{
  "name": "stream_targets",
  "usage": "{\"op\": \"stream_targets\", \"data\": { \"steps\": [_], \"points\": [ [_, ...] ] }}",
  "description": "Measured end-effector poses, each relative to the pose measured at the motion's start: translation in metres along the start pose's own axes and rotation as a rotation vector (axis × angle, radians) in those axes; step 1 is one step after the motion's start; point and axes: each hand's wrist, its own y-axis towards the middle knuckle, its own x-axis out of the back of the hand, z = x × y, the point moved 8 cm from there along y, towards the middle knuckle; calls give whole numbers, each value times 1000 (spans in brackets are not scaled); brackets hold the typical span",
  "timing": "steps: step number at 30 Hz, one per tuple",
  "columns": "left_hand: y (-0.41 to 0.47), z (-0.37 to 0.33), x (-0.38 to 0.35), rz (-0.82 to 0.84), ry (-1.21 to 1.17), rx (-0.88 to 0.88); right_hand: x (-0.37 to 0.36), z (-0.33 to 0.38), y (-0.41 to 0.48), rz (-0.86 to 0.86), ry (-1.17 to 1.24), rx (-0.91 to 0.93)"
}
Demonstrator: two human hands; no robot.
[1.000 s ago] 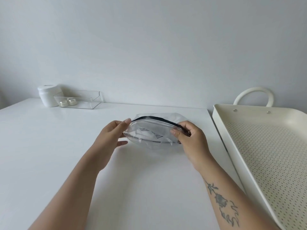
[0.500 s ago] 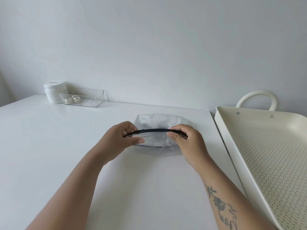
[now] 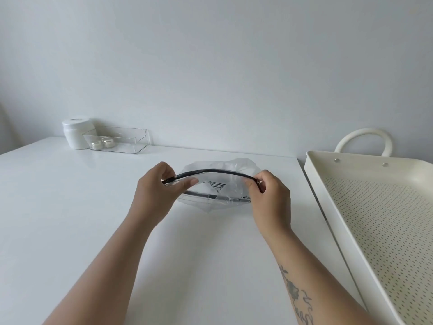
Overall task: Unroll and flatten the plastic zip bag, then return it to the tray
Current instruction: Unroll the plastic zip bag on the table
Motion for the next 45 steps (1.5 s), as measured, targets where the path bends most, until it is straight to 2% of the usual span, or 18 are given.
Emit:
{"op": "stream_targets", "data": {
  "steps": [4, 6, 8, 12, 14, 17, 21, 23, 27, 33, 37, 40, 45],
  "points": [
    [0, 11, -11, 184, -238, 120, -5, -19, -1, 44, 439, -220],
    [1, 15, -11, 156, -389, 162, -12, -26, -4, 93, 686, -348],
    [1, 19, -9, 87, -506, 200, -17, -28, -4, 157, 830, -391],
    [1, 24, -14, 71, -642, 265, -22, -21, -4, 313, 824, -346],
    [1, 22, -15, 77, -679, 249, -24, -17, -6, 333, 822, -328],
    [2, 15, -17, 121, -794, 218, -26, -14, -5, 309, 871, -343],
    [-1, 6, -26, 322, -949, 190, -20, -19, -1, 220, 907, -373],
    [-3, 3, -28, 361, -972, 171, -16, -21, 0, 186, 899, -374],
    [-1, 7, -27, 259, -947, 196, -11, -23, 1, 137, 855, -367],
    [0, 21, -24, 135, -783, 246, -12, -22, -1, 143, 664, -312],
    [-1, 32, -22, 9, -518, 275, -8, -22, -3, 113, 436, -261],
    [-5, 29, -21, -43, -313, 225, -9, -23, -4, 109, 254, -244],
    [-7, 18, -17, -55, -145, 132, 0, -21, -2, 60, 145, -194]
  ]
}}
